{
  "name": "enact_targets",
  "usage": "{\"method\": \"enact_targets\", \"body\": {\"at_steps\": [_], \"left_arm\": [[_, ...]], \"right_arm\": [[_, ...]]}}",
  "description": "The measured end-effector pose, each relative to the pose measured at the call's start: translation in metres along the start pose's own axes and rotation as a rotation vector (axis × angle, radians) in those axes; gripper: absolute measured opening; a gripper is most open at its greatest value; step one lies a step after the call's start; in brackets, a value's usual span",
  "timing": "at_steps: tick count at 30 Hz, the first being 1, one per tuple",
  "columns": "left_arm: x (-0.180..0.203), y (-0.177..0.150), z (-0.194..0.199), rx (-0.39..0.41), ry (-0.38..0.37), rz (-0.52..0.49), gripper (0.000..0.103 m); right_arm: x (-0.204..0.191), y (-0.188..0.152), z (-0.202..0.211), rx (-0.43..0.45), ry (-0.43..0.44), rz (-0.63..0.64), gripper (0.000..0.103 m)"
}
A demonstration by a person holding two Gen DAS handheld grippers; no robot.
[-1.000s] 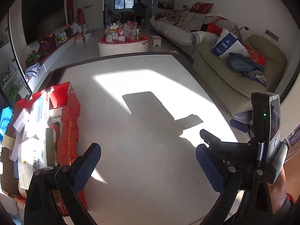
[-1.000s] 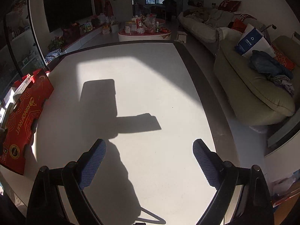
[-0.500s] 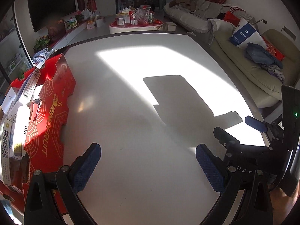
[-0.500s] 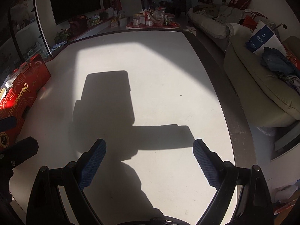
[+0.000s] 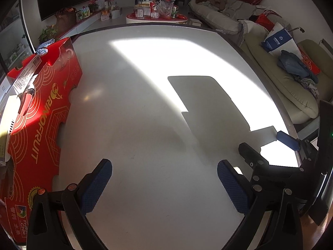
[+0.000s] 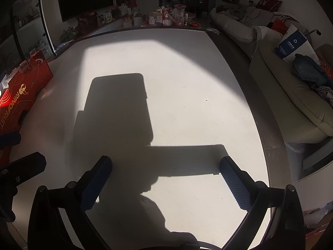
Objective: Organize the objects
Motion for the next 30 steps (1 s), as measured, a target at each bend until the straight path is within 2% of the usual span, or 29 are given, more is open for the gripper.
{"method": "enact_targets", "body": {"at_steps": [4, 11, 15, 20, 22, 27, 29, 30], "left_arm": [[-0.002, -0.002, -0.001, -0.032, -0.029, 0.013, 0.103], [-0.007, 0.001, 0.011, -0.047, -0.124, 0.072, 0.103], [-0.015, 0.002, 0.019, -0.071, -0.210, 0.134, 0.103], [-0.026, -0.001, 0.037, -0.075, -0.391, 0.218, 0.103], [-0.027, -0.003, 0.049, -0.067, -0.494, 0.241, 0.103], [-0.024, -0.006, 0.087, -0.024, -0.822, 0.273, 0.103], [-0.024, -0.002, 0.100, 0.004, -0.896, 0.282, 0.103], [-0.024, 0.000, 0.106, 0.020, -0.904, 0.276, 0.103]], "right_arm": [[0.000, 0.000, 0.000, 0.000, 0.000, 0.000, 0.103], [0.000, 0.000, 0.000, 0.000, 0.000, 0.000, 0.103], [0.000, 0.000, 0.000, 0.000, 0.000, 0.000, 0.103], [0.000, 0.000, 0.000, 0.000, 0.000, 0.001, 0.103], [0.000, 0.000, 0.000, 0.000, 0.000, 0.001, 0.103], [0.000, 0.000, 0.000, 0.000, 0.000, 0.001, 0.103], [0.000, 0.000, 0.000, 0.000, 0.000, 0.001, 0.103], [0.000, 0.000, 0.000, 0.000, 0.000, 0.001, 0.103]]}}
Point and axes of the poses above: each gripper's, at about its wrist camera, not at the fingertips, and z roughly against the way its jaws point, x to its right, y to its top, the point moved 4 cm from there along -z, roughly the way its jaws point, and after that the axes turned 5 degrees about -z, right-handed, at the moved point
